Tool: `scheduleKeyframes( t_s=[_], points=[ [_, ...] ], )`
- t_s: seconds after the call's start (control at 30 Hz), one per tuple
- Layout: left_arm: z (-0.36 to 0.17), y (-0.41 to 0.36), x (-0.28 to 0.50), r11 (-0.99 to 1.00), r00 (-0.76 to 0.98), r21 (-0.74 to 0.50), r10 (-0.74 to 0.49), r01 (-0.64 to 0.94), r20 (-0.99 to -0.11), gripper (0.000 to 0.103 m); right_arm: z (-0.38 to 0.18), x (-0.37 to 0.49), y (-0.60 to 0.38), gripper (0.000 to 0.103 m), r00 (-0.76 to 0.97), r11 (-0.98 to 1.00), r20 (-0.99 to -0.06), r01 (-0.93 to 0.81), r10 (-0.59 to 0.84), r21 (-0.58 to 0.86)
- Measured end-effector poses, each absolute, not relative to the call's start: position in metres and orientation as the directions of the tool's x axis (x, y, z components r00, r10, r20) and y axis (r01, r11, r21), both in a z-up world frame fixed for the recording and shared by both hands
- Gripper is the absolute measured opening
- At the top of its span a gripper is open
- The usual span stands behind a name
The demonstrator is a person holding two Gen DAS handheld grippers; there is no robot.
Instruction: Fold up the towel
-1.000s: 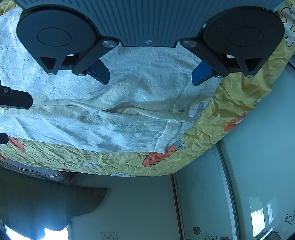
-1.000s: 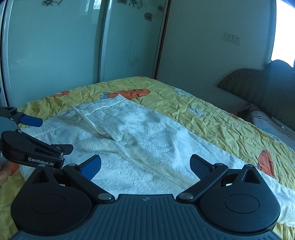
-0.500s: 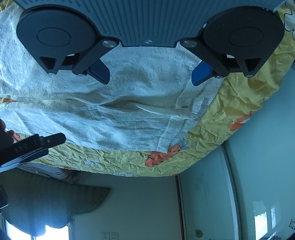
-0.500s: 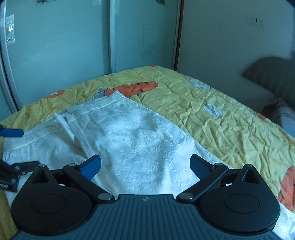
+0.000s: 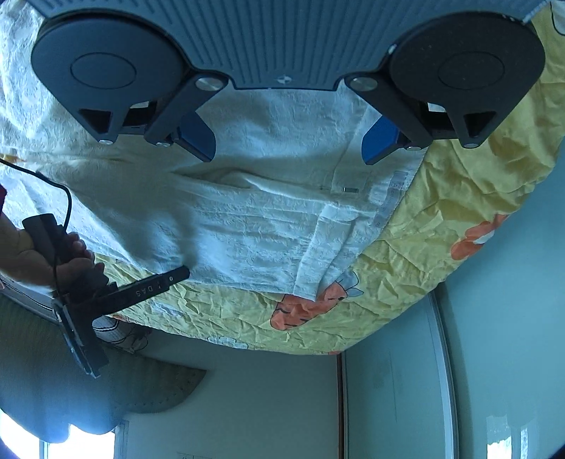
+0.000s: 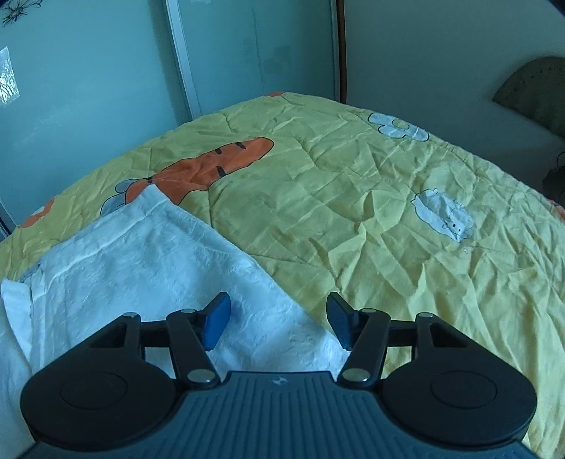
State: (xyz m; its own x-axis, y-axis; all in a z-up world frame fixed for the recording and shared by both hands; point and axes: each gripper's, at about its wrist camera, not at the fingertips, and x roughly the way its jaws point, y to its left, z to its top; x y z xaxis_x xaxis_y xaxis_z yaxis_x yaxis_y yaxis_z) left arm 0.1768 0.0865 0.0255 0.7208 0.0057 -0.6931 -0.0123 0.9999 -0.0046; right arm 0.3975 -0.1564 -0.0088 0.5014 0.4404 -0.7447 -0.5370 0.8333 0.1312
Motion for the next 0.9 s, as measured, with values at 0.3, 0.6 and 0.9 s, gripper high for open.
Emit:
scheduleKeyframes(
  t_s=[0.3,0.6,0.9],
  points=[
    [0.043,0.112,0.247,0.974,0.694,-0.199,-0.069,-0.109,-0.717,0.090,-0.004,0.352,-0.139,0.009,0.589,0.758,-0.703,-0.643,0.399,-0.109],
    [0.043,0.127,0.338,0.854,0.661,-0.472,-0.226,-0.219,-0.716,0.092,-0.002,0.223,-0.106,0.006,0.774,0.511,-0.531,-0.630,0.345,-0.585],
    [0.027,0.133,0.349,0.761,0.634,-0.571,-0.283,-0.308,-0.719,0.040,-0.018,0.192,-0.110,0.006,0.774,0.483,-0.527,-0.632,0.352,-0.606]
  ],
)
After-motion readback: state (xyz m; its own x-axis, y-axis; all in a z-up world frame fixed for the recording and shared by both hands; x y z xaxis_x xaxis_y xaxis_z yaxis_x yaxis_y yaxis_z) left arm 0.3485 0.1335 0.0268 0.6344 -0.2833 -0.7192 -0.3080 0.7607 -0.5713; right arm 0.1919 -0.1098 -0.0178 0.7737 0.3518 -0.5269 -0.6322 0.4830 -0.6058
